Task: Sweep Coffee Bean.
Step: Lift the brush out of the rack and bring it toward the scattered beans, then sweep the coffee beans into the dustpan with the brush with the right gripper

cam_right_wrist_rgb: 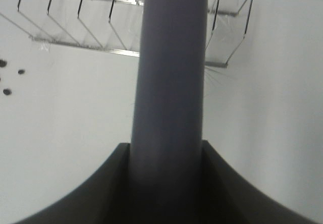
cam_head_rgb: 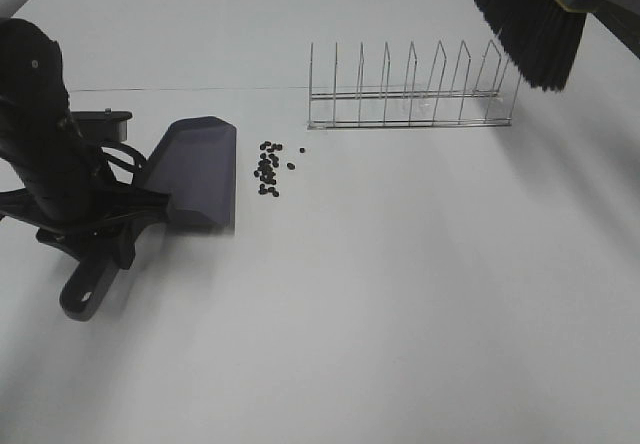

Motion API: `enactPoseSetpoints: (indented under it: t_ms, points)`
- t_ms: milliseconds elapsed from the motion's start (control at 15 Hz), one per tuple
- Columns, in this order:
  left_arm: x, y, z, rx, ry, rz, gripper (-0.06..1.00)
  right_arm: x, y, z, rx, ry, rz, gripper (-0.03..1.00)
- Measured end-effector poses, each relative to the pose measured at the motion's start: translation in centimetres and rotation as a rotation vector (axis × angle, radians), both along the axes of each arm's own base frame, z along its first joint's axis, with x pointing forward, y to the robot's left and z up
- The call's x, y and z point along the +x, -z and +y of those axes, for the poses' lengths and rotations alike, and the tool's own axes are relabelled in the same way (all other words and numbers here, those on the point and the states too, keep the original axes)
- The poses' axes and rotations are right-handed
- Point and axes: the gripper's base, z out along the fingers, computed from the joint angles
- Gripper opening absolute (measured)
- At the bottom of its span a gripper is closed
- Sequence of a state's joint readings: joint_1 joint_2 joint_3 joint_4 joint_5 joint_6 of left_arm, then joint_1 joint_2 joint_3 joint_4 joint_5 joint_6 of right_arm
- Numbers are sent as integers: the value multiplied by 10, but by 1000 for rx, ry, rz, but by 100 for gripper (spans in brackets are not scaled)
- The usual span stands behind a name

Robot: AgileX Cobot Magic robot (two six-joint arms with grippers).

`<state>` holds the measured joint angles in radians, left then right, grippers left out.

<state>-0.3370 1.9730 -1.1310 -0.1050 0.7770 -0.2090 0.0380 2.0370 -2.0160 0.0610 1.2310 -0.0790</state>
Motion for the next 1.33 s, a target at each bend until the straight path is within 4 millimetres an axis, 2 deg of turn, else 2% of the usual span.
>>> enactPoseSetpoints:
  t_ms: [133, 267, 400, 600, 733, 933, 1133, 1333]
  points:
    - [0, 11, -1, 0, 8, 30, 32, -9, 19, 2, 27, -2, 82, 28]
    - [-1, 18, -2, -4, 8, 48, 32, -14, 37, 14, 36, -23, 127, 28]
    - [-3, 25, -9, 2, 28, 69, 32, -18, 55, 41, 16, -76, 137, 28]
    - [2, 27, -23, 4, 64, 74, 32, -17, 80, 90, -75, -126, 121, 28]
    - [7, 26, -27, 8, 71, 94, 32, -15, 111, 107, -167, -110, 166, 28]
    - [9, 27, -27, 24, 54, 106, 32, -11, 151, 116, -227, -90, 222, 28]
    - [9, 30, -27, 33, 52, 127, 32, -6, 162, 139, -218, -126, 208, 28]
    - [9, 30, -28, 34, 52, 130, 32, -10, 168, 185, -209, -225, 216, 28]
